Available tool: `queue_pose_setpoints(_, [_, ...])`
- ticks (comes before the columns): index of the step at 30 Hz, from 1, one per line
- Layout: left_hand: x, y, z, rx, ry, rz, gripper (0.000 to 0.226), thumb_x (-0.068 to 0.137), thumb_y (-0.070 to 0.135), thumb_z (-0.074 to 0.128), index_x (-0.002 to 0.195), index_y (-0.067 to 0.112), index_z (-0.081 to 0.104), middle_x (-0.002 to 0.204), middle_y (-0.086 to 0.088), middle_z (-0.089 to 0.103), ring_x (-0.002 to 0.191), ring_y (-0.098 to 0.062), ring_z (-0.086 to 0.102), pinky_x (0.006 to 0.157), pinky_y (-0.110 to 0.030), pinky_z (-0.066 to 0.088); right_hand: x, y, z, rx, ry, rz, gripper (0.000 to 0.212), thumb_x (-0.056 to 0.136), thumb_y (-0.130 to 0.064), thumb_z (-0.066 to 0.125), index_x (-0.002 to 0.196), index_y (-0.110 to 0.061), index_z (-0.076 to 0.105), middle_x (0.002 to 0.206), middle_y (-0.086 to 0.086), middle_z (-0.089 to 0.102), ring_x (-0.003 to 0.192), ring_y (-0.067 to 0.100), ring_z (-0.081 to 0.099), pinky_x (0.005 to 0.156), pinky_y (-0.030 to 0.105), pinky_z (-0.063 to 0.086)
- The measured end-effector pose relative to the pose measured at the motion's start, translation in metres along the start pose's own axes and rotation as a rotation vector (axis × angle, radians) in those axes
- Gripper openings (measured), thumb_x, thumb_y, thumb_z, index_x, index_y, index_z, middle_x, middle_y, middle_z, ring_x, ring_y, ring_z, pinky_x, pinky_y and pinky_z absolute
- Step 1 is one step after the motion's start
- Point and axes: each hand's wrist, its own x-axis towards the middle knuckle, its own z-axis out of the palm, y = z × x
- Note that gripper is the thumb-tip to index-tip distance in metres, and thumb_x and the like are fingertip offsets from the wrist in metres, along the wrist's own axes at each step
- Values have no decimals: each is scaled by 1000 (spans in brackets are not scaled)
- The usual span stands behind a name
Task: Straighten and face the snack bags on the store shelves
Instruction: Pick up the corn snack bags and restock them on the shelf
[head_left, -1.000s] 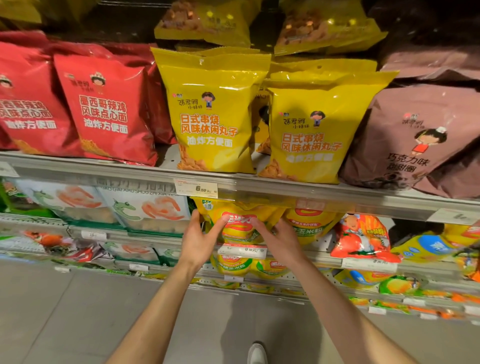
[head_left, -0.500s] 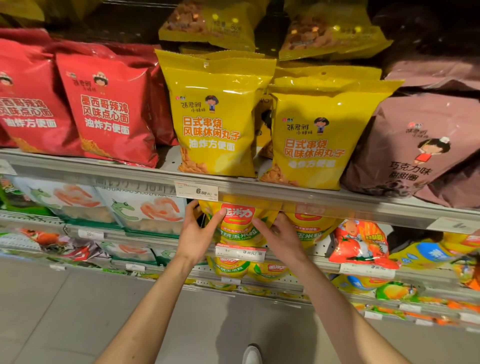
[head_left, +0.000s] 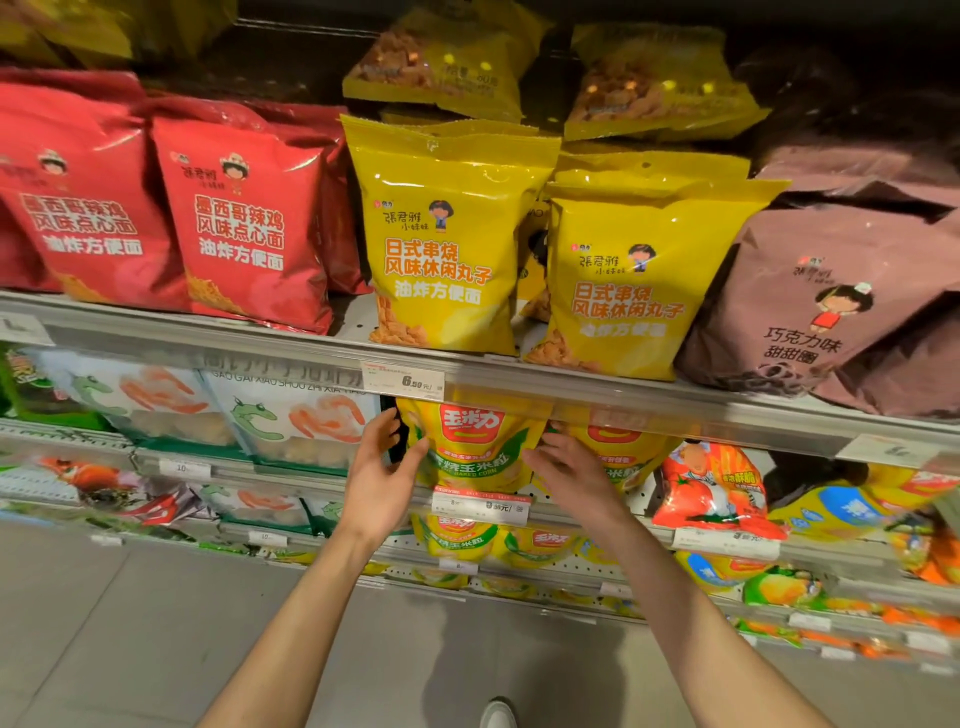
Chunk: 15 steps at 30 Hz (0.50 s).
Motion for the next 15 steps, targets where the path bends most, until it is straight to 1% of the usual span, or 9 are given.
queue_pose_setpoints(1, [-4, -1, -2, -14, 16, -2, 49, 97, 26, 69, 141, 26, 49, 135, 2, 59, 126, -13, 56, 109, -36, 47, -6, 5, -4, -11, 14, 10, 46, 90, -50, 70, 129, -28, 56, 122, -12, 62, 114, 8, 60, 97, 28, 52])
queue_pose_setpoints(3, [-12, -4, -3, -51, 35, -6, 39, 97, 19, 68, 133, 23, 54, 124, 0, 64, 117, -14, 61, 103, -30, 50, -20, 18, -14, -19, 48, 5, 45, 80, -64, 70, 115, -38, 63, 122, -10, 66, 112, 12, 65, 99, 41, 55])
queue_pose_setpoints(4, [-18, -5, -2, -66, 37, 0, 34, 97, 16, 66, 130, 20, 56, 117, 0, 66, 113, -15, 63, 99, -22, 50, -29, 23, -20, -12, 69, -4, 39, 79, -63, 69, 107, -36, 67, 116, -5, 69, 105, 14, 68, 96, 43, 57])
queue_pose_setpoints(5, [-25, -5, 0, -78, 33, 9, 29, 98, 13, 64, 126, 17, 57, 111, 0, 68, 109, -15, 65, 95, -16, 50, -40, 25, -25, -9, 85, -19, 32, 84, -54, 68, 101, -27, 70, 107, 3, 72, 96, 19, 71, 92, 43, 58])
queue_pose_setpoints(6, [-32, -5, 3, -87, 24, 19, 25, 99, 12, 61, 123, 16, 59, 108, 0, 68, 107, -16, 65, 94, -17, 50, -48, 28, -30, 6, 100, -39, 26, 92, -42, 66, 97, -17, 71, 98, 12, 72, 88, 28, 70, 88, 43, 58])
queue_pose_setpoints(8, [-45, -6, 14, -120, -13, 31, 16, 101, 12, 57, 116, 18, 62, 106, -4, 71, 104, -19, 67, 99, -34, 53, -63, 38, -41, 67, 173, -42, 17, 98, -21, 62, 92, -9, 73, 88, 14, 74, 83, 36, 68, 84, 43, 57])
queue_pose_setpoints(10, [-58, -6, 31, -169, -52, 21, 14, 103, 8, 54, 106, 19, 62, 105, -12, 72, 103, -23, 68, 99, -45, 52, -79, 47, -54, 145, 261, -11, 14, 99, -10, 61, 92, -13, 73, 84, 7, 76, 82, 29, 70, 85, 45, 57])
queue_pose_setpoints(13, [-72, -3, 59, -222, -61, -22, 20, 102, 1, 53, 100, 18, 63, 94, -12, 74, 92, -31, 68, 89, -51, 53, -98, 65, -78, 228, 323, -9, 15, 100, -5, 57, 109, -2, 69, 92, 19, 75, 76, 26, 67, 74, 41, 51])
queue_pose_setpoints(15, [-80, 0, 77, -245, -78, -32, 19, 102, 1, 53, 102, 16, 64, 96, -12, 76, 88, -31, 69, 82, -49, 53, -106, 75, -96, 243, 358, -16, 17, 101, -5, 57, 111, 1, 69, 95, 22, 75, 74, 24, 67, 69, 36, 47])
